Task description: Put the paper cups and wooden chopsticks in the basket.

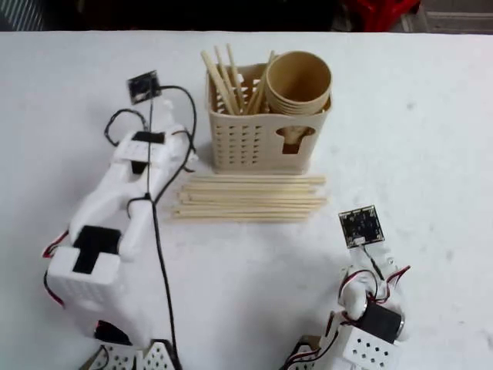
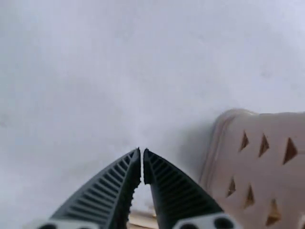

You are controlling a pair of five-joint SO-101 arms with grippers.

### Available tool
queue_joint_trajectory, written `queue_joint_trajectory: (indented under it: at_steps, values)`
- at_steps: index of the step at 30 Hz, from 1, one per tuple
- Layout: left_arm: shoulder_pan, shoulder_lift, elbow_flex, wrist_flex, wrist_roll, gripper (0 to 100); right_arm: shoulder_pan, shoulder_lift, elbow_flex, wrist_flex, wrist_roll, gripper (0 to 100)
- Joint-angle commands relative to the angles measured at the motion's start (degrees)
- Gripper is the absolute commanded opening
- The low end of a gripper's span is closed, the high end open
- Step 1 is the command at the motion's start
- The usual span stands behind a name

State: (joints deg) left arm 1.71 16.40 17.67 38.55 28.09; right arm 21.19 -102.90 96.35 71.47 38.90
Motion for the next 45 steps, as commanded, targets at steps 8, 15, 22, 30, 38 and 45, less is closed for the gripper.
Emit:
queue_joint_trajectory:
  at_steps: [8,15,22,30,38,45]
  values:
    - [4.7,4.0,-3.7,3.3,0.8,3,0.4,-0.3,0.4,-0.5,0.4,1.8]
    - [6.6,3.8,-4.0,17.3,-3.6,3,0.4,-0.3,0.4,-0.5,0.4,1.8]
    - [7.0,3.8,-3.7,27.1,-10.0,2,0.4,-0.3,0.4,-0.5,0.4,1.8]
    - [5.2,2.8,-2.0,28.5,-13.9,2,0.4,-0.3,0.4,-0.5,0.4,1.8]
    - [4.8,-22.5,21.7,14.2,-22.5,2,0.4,-0.3,0.4,-0.5,0.4,1.8]
    - [5.0,-51.1,28.2,17.6,-34.1,2,0.3,-0.3,0.4,-0.5,0.4,1.8]
